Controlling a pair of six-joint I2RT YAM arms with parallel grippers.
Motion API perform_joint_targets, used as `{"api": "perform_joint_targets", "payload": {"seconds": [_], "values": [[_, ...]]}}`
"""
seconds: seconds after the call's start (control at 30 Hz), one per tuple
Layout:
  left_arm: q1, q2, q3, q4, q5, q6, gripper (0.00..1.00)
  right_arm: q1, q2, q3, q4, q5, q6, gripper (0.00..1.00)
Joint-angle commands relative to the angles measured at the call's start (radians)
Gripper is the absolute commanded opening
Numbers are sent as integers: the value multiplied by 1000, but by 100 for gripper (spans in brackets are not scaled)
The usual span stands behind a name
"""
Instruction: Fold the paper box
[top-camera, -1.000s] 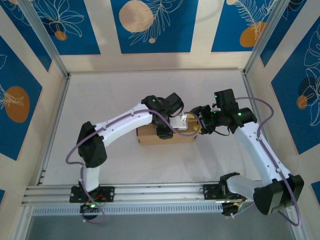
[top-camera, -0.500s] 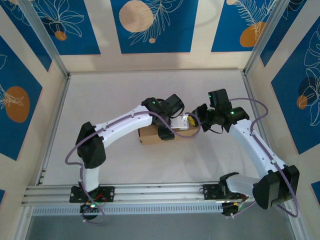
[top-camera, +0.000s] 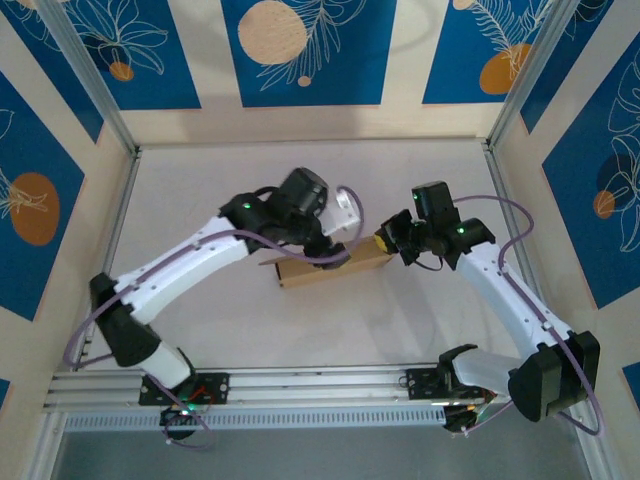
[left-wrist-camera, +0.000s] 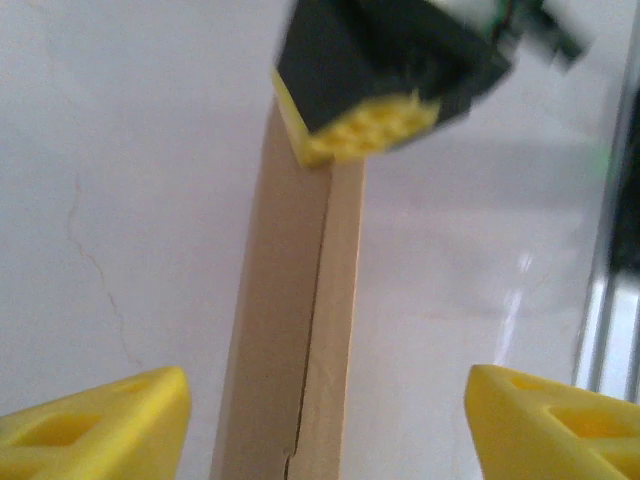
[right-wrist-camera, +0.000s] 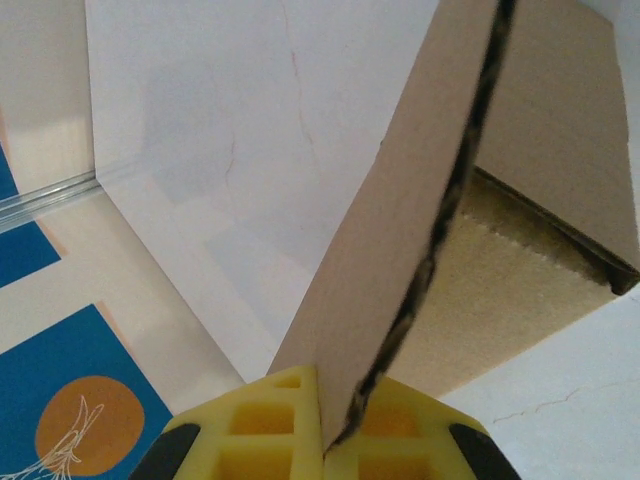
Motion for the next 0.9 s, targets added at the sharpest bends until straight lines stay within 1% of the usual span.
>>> {"api": "perform_joint_targets", "payload": {"seconds": [0.0,0.1,0.13,0.27,0.33,0.47,0.57,0.77,0.87], "values": [[101,-43,-52,131,144,-279,64,11,33,-28,-68,94,-49,0],[188,-50,-105,214,177,-476,51,11,56,-4,-83,110,-63,0],[203,-46,-124,237,196,-522,49,13,60,2,-85,115,-68,0],[223,-4,-186,309,300,-650,37,13,78,8,-86,133,-81,0],[223,12,-220,346,334,-690,33,14,86,6,-85,137,-86,0],[223,29,-275,382,359,-728,25,17,94,-7,-82,153,-99,0],[221,23,-296,372,363,-713,21,20,103,-16,-82,167,-108,0],[217,-21,-345,358,366,-683,22,28,114,-22,-81,198,-129,0],[199,-57,-379,356,343,-661,21,33,120,-25,-81,212,-135,0]]}}
